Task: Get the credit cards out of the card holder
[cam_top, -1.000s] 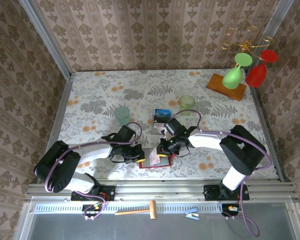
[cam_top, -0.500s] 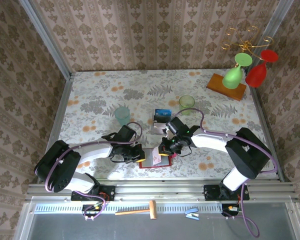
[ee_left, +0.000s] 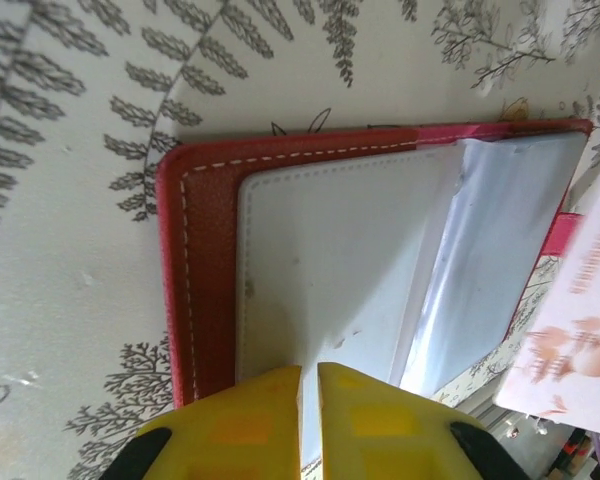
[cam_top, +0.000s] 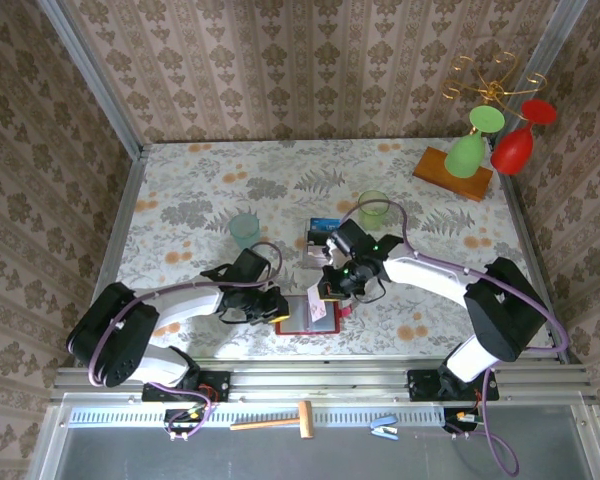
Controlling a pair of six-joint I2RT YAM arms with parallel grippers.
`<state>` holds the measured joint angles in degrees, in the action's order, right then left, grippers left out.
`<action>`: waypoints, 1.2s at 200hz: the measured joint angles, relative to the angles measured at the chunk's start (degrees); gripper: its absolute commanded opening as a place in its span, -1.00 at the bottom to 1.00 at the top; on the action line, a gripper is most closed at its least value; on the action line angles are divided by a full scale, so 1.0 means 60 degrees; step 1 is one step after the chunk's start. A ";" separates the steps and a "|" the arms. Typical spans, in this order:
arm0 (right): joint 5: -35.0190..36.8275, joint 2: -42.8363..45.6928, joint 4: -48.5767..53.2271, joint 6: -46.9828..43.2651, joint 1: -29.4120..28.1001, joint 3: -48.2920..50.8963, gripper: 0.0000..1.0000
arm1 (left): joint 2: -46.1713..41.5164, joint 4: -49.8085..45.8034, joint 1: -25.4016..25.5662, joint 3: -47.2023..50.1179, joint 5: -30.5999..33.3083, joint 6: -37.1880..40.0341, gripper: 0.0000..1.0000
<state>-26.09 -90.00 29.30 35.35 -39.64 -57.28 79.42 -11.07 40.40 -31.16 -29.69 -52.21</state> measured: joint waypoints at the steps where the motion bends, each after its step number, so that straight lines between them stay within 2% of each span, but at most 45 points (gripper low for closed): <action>1: 0.0015 0.0000 0.0047 -0.0066 0.0000 -0.0033 -1.00 | -0.0011 -0.0007 -0.0004 0.0000 0.0000 0.0000 -0.70; 67: 0.1483 -0.0171 0.3246 -0.5067 0.0000 -0.2506 -1.00 | -0.0831 -0.0102 -0.0262 0.0000 0.0055 0.0000 -0.65; 89: 0.1836 -0.0685 0.4328 -0.6878 0.0000 -0.3541 -1.00 | -0.1002 -0.0200 -0.0317 0.0000 0.0069 0.0000 -0.64; 128: 0.2514 -0.1752 0.5650 -0.9198 0.0000 -0.4969 -1.00 | -0.1399 -0.0412 -0.0452 0.0011 0.0142 -0.0004 -0.63; 174: 0.2962 -0.2681 0.6637 -1.0845 0.0011 -0.6615 -1.00 | -0.1719 -0.0539 -0.0627 0.0120 0.0204 -0.0004 -0.62; 240: 0.3144 -0.3840 0.7599 -1.1945 0.0306 -0.8750 -1.00 | -0.2073 -0.0725 -0.1013 0.0193 0.0200 0.0004 -0.61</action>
<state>-7.22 -113.03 74.89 -36.32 -37.80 -109.78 66.98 -15.42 34.33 -30.00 -28.49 -52.18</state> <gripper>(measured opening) 0.067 0.195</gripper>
